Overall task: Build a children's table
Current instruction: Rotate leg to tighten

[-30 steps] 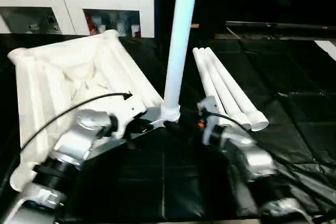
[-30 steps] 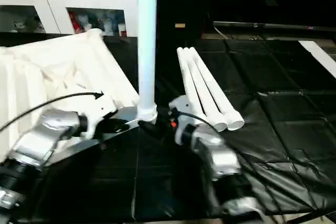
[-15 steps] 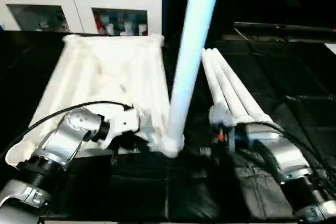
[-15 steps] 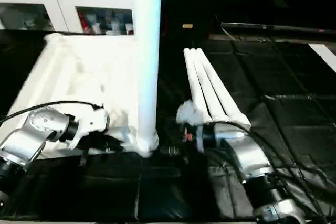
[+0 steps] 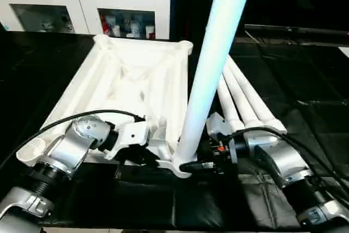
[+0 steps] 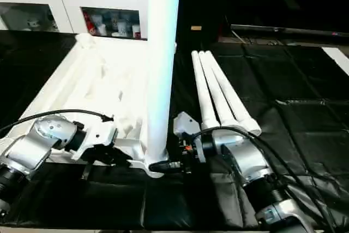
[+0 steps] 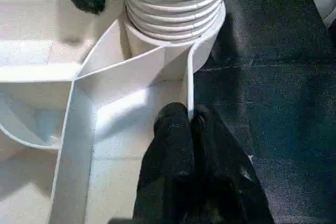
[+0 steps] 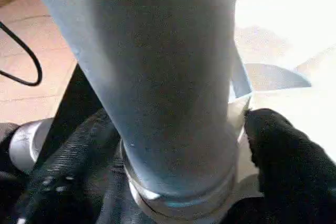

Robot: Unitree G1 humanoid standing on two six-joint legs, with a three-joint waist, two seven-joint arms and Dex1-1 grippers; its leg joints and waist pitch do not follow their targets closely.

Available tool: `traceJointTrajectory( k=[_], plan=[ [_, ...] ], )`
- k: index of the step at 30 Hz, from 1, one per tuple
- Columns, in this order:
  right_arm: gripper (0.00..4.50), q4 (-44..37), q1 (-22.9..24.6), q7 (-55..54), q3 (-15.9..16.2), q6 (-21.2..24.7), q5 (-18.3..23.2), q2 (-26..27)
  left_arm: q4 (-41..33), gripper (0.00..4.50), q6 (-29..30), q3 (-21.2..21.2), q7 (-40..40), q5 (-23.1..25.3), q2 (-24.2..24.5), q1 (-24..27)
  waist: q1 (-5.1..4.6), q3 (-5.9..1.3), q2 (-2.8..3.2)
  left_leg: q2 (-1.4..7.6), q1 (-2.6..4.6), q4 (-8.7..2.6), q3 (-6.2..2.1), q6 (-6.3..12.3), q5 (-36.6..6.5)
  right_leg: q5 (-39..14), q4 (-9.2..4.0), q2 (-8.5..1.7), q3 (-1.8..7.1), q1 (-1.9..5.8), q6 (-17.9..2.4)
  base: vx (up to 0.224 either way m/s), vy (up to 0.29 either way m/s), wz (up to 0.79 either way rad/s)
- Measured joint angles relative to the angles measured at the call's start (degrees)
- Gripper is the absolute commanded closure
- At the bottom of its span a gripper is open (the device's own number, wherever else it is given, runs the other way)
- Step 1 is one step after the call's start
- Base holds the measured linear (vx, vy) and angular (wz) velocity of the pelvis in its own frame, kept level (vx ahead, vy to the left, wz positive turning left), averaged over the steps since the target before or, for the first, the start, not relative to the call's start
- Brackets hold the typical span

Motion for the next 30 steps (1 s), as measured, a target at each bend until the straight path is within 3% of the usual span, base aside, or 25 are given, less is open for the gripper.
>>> traceJointTrajectory(
  k=[2, 8, 16, 20, 26, 30],
  plan=[
    [1.25, 0.7, 0.0, 0.1, 0.1, 0.0, 0.2, 0.4, 0.0, 4.50, -0.1, 0.0, 0.0, 0.1, 0.0, 0.0, -0.01, 0.00, -0.01, 0.01, 0.00, 0.01, 0.00, 0.00, 0.0, 0.0, 0.01, 0.00, 0.00, 0.00, 0.0, 0.000, 0.000, 0.00],
    [1.62, 1.6, 0.0, 0.3, 0.1, 0.0, 0.3, 1.1, 0.1, 4.50, -0.6, 0.0, 0.0, 0.1, 0.0, 0.0, 0.00, 0.00, 0.00, 0.01, 0.00, 0.04, 0.00, 0.00, 0.0, 0.0, 0.03, 0.00, -0.01, 0.00, 0.0, 0.000, 0.000, 0.00],
    [1.72, 2.3, 0.3, -2.1, -1.3, 1.5, 0.9, 3.1, 0.2, 4.50, 3.0, 0.8, 1.2, -0.2, -0.4, -0.1, -0.19, 0.00, 0.00, 0.05, 0.08, 0.15, 0.00, -0.04, 0.0, 0.0, 0.24, 0.01, -0.01, 0.01, 0.0, 0.000, 0.000, 0.00],
    [1.72, 4.2, 0.4, -9.7, -4.3, 1.6, 0.6, 6.4, 0.1, 4.50, 8.5, 3.3, 6.9, -0.1, -2.4, 0.5, -1.09, 0.00, 0.00, 0.09, 0.24, 0.18, 0.00, -0.19, 0.1, 0.0, 0.43, 0.01, -0.01, 0.03, -0.1, 0.000, 0.000, 0.00],
    [1.73, 11.5, -2.1, -30.1, -10.8, 0.2, -0.4, 15.6, -3.3, 4.50, 19.3, 8.5, 21.9, 0.7, -8.9, 2.9, -3.72, -0.02, -0.05, 0.31, 0.32, 0.15, -0.06, -0.36, 0.2, 0.2, 0.39, 0.05, -0.20, -0.09, -0.2, 0.000, 0.000, 0.00],
    [1.73, 17.5, -6.4, -42.5, -13.9, -1.4, -1.9, 21.0, -6.1, 4.50, 26.2, 11.1, 32.5, 2.2, -14.4, 3.5, -4.13, -0.02, -0.04, 0.47, 0.45, 0.14, -0.04, -0.44, 0.2, 0.5, 0.41, 0.14, -0.30, -0.20, -0.4, 0.000, 0.000, 0.00]
  ],
)
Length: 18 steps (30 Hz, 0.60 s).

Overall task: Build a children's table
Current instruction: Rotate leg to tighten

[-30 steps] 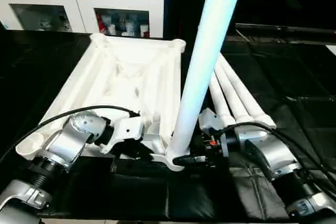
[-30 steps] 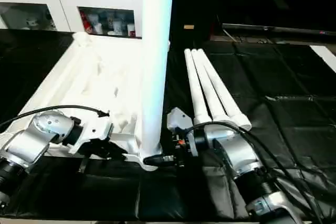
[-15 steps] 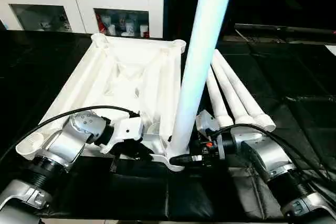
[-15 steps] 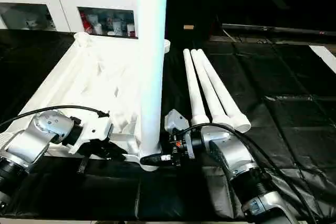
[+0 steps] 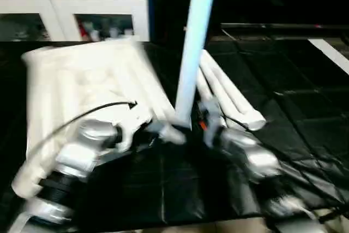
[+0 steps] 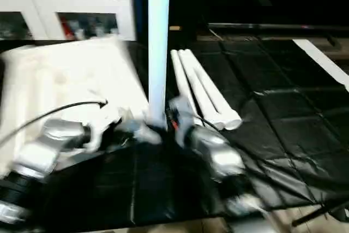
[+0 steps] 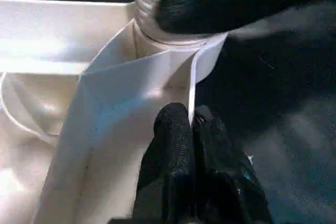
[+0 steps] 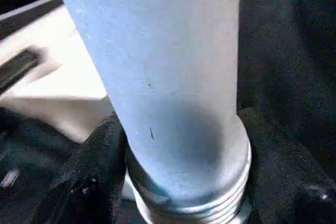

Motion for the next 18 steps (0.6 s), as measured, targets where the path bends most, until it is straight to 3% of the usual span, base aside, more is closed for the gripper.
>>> traceJointTrajectory(
  k=[5, 8, 16, 18],
  plan=[
    [1.73, 1.9, -1.5, -3.6, -1.1, -1.0, -0.7, 1.3, -1.9, 4.50, 2.4, -0.4, 3.9, 1.1, -1.9, 0.1, 0.48, 0.00, 0.00, 0.00, -0.13, -0.05, 0.01, -0.01, 0.0, 0.0, -0.17, 0.00, -0.03, -0.01, 0.1, 0.000, 0.000, 0.00],
    [1.03, 2.2, -1.5, -3.3, -1.4, -1.1, -0.7, 1.3, -2.0, 4.50, 2.4, -0.6, 3.9, 1.1, -1.9, 0.0, 0.47, 0.00, 0.00, 0.00, -0.14, -0.05, 0.02, -0.02, 0.0, 0.0, -0.21, 0.00, -0.02, -0.01, 0.1, 0.000, 0.000, 0.00],
    [0.59, 3.3, -1.4, -1.0, -2.2, -2.5, 0.2, 1.6, -1.5, 4.50, 1.9, -1.2, 3.5, 1.1, -0.6, -0.4, 0.44, 0.02, 0.04, 0.00, -0.14, -0.05, 0.02, -0.02, 0.0, 0.0, -0.22, 0.00, -0.02, 0.00, 0.1, 0.000, 0.000, 0.00],
    [0.16, 2.1, -0.2, 1.2, -1.9, -3.1, 0.2, 0.0, -0.5, 4.50, 0.4, -2.0, 2.2, 0.9, 0.0, -1.1, 0.61, 0.02, 0.04, 0.00, -0.17, -0.08, 0.02, -0.02, 0.0, 0.0, -0.28, 0.00, -0.03, 0.00, 0.1, 0.000, 0.000, 0.00]
  ],
)
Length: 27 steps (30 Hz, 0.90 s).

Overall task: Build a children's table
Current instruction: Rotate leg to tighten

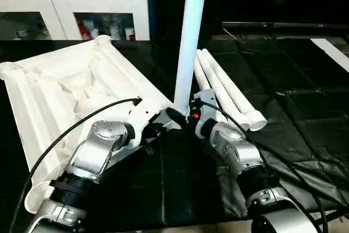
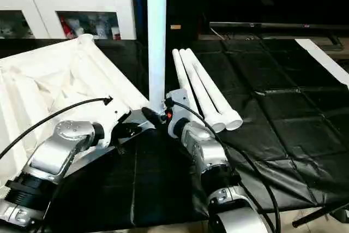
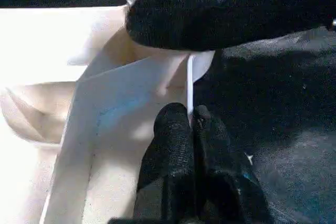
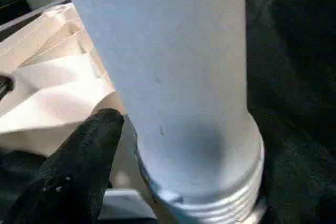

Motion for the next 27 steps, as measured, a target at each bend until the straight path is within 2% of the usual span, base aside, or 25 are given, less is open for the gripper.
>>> traceJointTrajectory(
  k=[3, 7, 10, 12, 16, 21, 27],
  plan=[
    [0.09, -1.6, 1.5, 4.5, 0.7, -0.1, 0.2, -2.4, 1.6, 4.50, -2.3, -0.4, -2.1, -0.2, 1.2, -0.7, 0.21, 0.01, 0.01, 0.00, -0.04, -0.01, 0.00, 0.00, 0.0, 0.0, -0.04, 0.00, -0.03, 0.00, 0.0, 0.000, 0.000, 0.00],
    [0.09, -6.8, 4.2, 13.1, 3.3, 0.5, 0.2, -9.6, 4.8, 4.50, -7.8, -1.6, -8.4, -0.3, 5.8, -2.2, 1.31, 0.09, 0.14, 0.02, -0.05, -0.02, 0.00, 0.00, 0.0, 0.0, -0.05, 0.00, -0.04, -0.02, 0.0, 0.000, 0.000, 0.00],
    [0.09, -9.5, 4.2, 17.0, 3.8, 1.0, 0.0, -12.9, 5.9, 4.50, -10.3, -1.8, -12.0, -0.3, 8.1, -2.4, 1.54, 0.13, 0.21, 0.02, -0.06, -0.02, 0.00, 0.00, 0.0, 0.0, -0.07, 0.00, -0.04, -0.02, 0.0, 0.000, 0.000, 0.00],
    [0.09, -12.4, 4.5, 20.7, 5.4, 1.7, 0.1, -15.0, 6.3, 4.50, -12.2, -2.9, -14.9, -0.4, 9.6, -2.9, 1.72, 0.14, 0.22, 0.02, -0.09, -0.03, 0.00, 0.01, 0.0, 0.0, -0.13, 0.00, -0.05, -0.01, 0.0, 0.000, 0.000, 0.00],
    [0.09, -17.1, 5.0, 28.0, 6.8, 4.2, 0.8, -19.8, 7.4, 4.50, -16.9, -4.3, -21.1, -1.1, 12.8, -3.0, 2.51, 0.15, 0.24, 0.01, -0.11, -0.04, 0.01, 0.04, 0.0, 0.0, -0.16, 0.00, -0.06, 0.00, 0.0, 0.000, 0.000, 0.00],
    [0.09, -20.2, 5.2, 34.1, 10.1, 5.7, 1.8, -22.2, 7.7, 4.50, -21.1, -5.9, -27.2, -1.4, 14.3, -3.1, 3.25, 0.15, 0.26, 0.02, -0.07, -0.04, 0.05, 0.04, 0.0, 0.0, -0.17, -0.02, -0.06, 0.04, 0.0, 0.000, 0.000, 0.00],
    [0.09, -20.9, 5.2, 38.6, 13.7, 5.8, 0.6, -23.5, 7.7, 4.50, -24.1, -8.3, -32.7, -2.3, 15.6, -3.2, 3.97, 0.15, 0.27, 0.04, -0.05, -0.01, 0.06, 0.04, 0.0, 0.0, -0.14, -0.03, -0.06, 0.08, 0.0, 0.000, 0.000, 0.00]
  ],
)
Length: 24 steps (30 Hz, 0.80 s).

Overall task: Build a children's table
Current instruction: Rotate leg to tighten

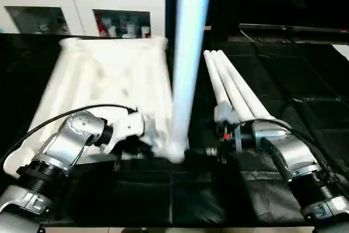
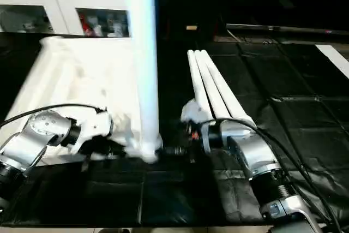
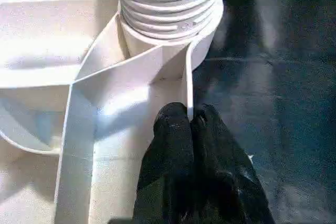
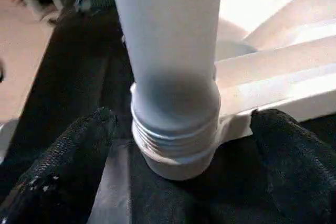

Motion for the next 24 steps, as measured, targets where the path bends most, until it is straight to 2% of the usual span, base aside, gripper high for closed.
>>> traceJointTrajectory(
  k=[3, 7, 8, 12, 13, 24],
  plan=[
    [0.09, -0.5, 0.0, 2.0, 0.7, 0.1, 0.1, 0.0, 0.0, 4.50, -1.4, -0.8, -0.8, 0.1, 0.0, -0.3, 0.54, -0.01, 0.00, 0.01, 0.01, 0.00, 0.01, 0.00, 0.0, 0.0, 0.00, 0.00, 0.00, 0.01, 0.0, 0.000, 0.000, 0.00],
    [0.09, -0.2, 0.0, 3.4, 2.9, 0.1, 0.0, 0.8, 0.2, 4.50, -2.7, -1.6, -1.5, 0.5, -0.2, -0.9, 0.57, -0.01, 0.00, 0.01, 0.01, 0.02, 0.02, 0.00, 0.0, 0.0, 0.01, 0.00, 0.00, 0.01, 0.0, 0.000, 0.000, 0.00],
    [0.36, -0.1, -0.1, 3.3, 2.9, 0.1, 0.0, 1.0, 0.3, 4.50, -2.9, -1.7, -1.6, 0.5, -0.2, -1.0, 0.56, -0.01, 0.00, 0.02, 0.00, 0.03, 0.02, 0.00, 0.0, 0.0, 0.01, 0.00, 0.00, 0.01, 0.0, 0.000, 0.000, 0.00],
    [0.50, 1.9, -0.6, 2.9, 2.9, -0.3, -0.1, 2.3, 0.6, 4.50, -3.6, -1.8, -2.0, 0.5, -0.3, -1.1, 0.49, -0.01, 0.00, 0.02, 0.02, 0.03, 0.02, 0.00, 0.0, 0.0, 0.04, 0.00, 0.00, 0.01, 0.0, 0.000, 0.000, 0.00],
    [0.74, 2.7, -0.7, 2.6, 2.9, -0.5, -0.2, 2.7, 0.6, 4.50, -3.6, -1.8, -2.0, 0.5, -0.4, -1.1, 0.53, -0.01, 0.00, 0.03, 0.01, 0.03, 0.02, 0.00, 0.0, 0.0, 0.04, 0.00, 0.00, 0.00, 0.0, 0.000, 0.000, 0.00],
    [1.62, 4.5, -1.2, 2.6, 2.9, -1.0, -0.1, 3.9, 0.7, 4.50, -3.9, -1.8, -2.0, 0.5, -0.3, -1.1, 0.51, -0.02, -0.02, 0.04, 0.01, 0.05, 0.03, 0.00, 0.0, 0.0, 0.06, 0.00, 0.00, 0.00, 0.0, 0.000, 0.000, 0.00]
  ],
)
